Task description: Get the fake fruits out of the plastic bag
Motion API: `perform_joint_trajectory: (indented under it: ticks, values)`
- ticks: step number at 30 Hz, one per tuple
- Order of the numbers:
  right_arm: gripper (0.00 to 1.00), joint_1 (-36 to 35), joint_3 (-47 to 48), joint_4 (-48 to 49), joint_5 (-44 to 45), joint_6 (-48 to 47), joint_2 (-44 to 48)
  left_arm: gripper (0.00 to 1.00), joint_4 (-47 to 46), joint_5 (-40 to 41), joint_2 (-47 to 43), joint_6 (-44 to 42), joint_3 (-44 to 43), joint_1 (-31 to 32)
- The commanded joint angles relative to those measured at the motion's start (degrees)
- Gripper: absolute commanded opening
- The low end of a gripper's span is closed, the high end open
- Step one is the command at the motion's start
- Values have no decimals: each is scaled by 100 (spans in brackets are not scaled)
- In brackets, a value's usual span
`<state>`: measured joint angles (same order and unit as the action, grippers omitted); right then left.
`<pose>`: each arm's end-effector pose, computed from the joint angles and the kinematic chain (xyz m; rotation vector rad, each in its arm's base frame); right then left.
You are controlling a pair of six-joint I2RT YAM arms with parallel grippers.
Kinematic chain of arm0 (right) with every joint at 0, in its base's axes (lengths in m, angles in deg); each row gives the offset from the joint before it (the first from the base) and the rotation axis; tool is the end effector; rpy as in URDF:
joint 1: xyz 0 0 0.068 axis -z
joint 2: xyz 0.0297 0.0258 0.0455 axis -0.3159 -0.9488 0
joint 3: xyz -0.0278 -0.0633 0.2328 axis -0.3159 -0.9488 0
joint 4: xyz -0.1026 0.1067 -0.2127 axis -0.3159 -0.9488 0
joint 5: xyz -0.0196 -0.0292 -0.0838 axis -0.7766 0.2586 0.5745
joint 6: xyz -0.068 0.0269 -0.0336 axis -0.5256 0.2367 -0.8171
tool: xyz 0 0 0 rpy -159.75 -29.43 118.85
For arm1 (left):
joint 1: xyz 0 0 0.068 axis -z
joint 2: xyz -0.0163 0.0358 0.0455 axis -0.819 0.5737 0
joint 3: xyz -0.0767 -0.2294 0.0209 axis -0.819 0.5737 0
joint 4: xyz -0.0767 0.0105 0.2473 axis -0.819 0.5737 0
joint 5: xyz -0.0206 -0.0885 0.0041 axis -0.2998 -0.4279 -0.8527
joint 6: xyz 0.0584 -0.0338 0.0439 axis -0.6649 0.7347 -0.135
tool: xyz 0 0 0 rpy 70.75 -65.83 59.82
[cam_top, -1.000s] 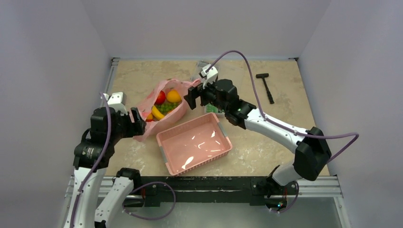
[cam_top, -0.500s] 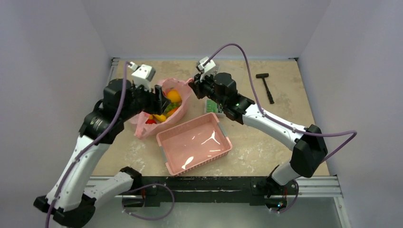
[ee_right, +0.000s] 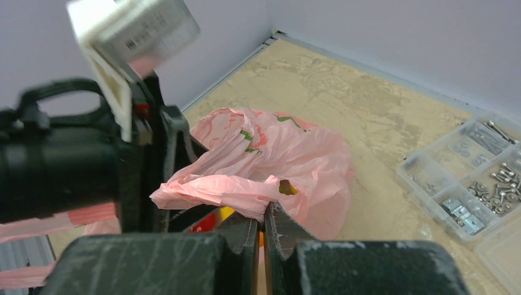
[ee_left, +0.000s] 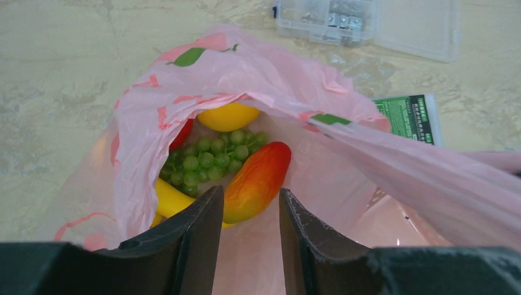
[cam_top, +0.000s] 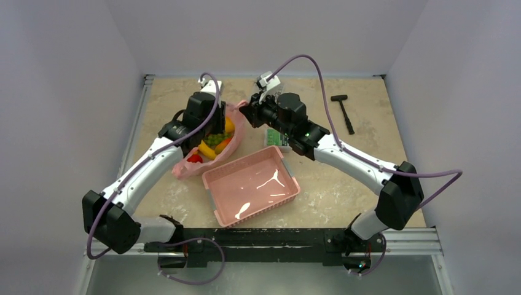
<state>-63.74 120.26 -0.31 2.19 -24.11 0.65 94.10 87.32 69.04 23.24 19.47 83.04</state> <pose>0.2830 0.2882 0.3319 -0.5023 1.6321 0.7752 0.2898 -0.1376 0.2998 0.1117 2.1552 -0.2094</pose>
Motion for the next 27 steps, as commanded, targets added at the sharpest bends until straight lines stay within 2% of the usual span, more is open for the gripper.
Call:
perform_joint_trajectory:
  ticks: [1,7,11,20,25,27]
  values:
    - [0,-13,105,231,80,413,260,37,-1178,595,-13,503,637,74]
    - [0,23,40,268,30,823,365,31,-1874,1312,351,720,1253,136]
    - [0,35,103,184,-6,887,340,47,-2310,1299,566,1049,1671,-25]
    - [0,46,-172,276,-64,883,399,48,-2176,1571,852,1823,1803,-288]
    - [0,63,-266,340,-111,848,337,55,-2185,1693,782,1945,1906,-568]
    - [0,72,-255,338,-116,848,338,58,-1842,1745,888,1952,1762,-707]
